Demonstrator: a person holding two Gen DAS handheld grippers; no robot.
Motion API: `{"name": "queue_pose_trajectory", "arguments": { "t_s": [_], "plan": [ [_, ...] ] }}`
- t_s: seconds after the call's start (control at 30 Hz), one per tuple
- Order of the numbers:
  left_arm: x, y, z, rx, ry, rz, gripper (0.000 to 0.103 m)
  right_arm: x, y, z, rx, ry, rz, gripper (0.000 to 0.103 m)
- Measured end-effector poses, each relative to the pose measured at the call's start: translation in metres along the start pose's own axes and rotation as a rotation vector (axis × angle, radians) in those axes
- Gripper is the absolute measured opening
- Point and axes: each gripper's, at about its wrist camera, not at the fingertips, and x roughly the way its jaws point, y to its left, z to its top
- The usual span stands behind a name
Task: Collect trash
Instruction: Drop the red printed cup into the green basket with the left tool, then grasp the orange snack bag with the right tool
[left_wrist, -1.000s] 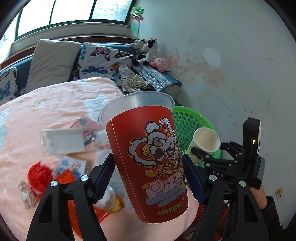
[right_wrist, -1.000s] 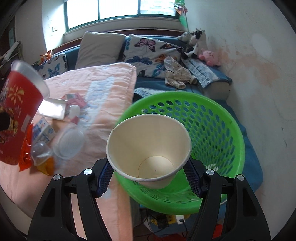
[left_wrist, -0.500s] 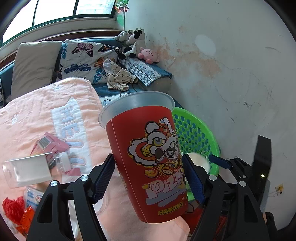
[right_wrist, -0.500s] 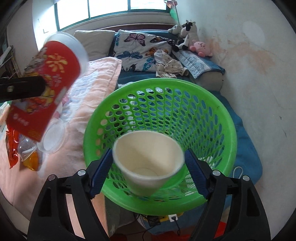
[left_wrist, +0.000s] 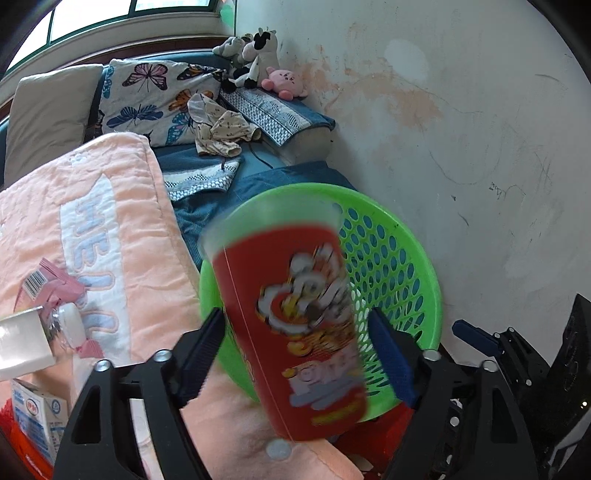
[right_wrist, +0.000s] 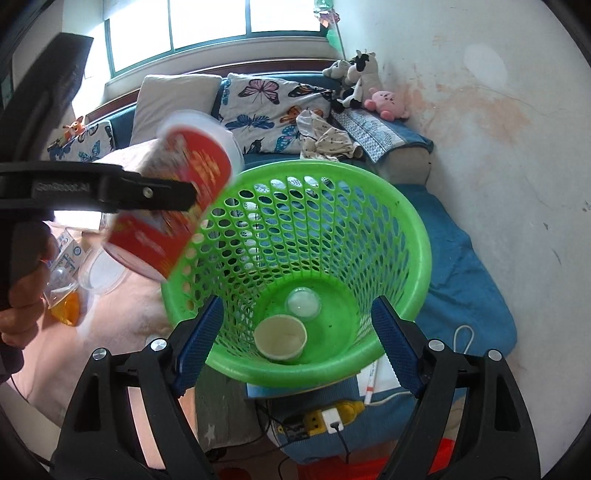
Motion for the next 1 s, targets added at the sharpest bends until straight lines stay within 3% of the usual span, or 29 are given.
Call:
{"name": "queue_pose_trajectory", "arguments": {
  "t_s": [0.27,0.53,0.8,1.0],
  "plan": [
    [-0.023,0.0,-0.015,0.017,-0.038,0.008,0.083,-0.017,0.016,-0.003,-0.015,-0.026,0.018,0.082],
    [-0.091,0.017,-0.048,0.008,-0.124,0.115,0.083,-0.035,0.066,-0.008,-0.073,-0.065,0.096,0.083],
    [-0.155,0.066,-0.088,-0.053,-0.181,0.269,0.083,-0.037,0.134,-0.009,-0.142,-0.072,0.199,0.084],
    [-0.194,0.117,-0.117,-0.145,-0.217,0.329,0.083,-0.036,0.19,-0.009,-0.206,-0.069,0.279,0.085]
  ]
}}
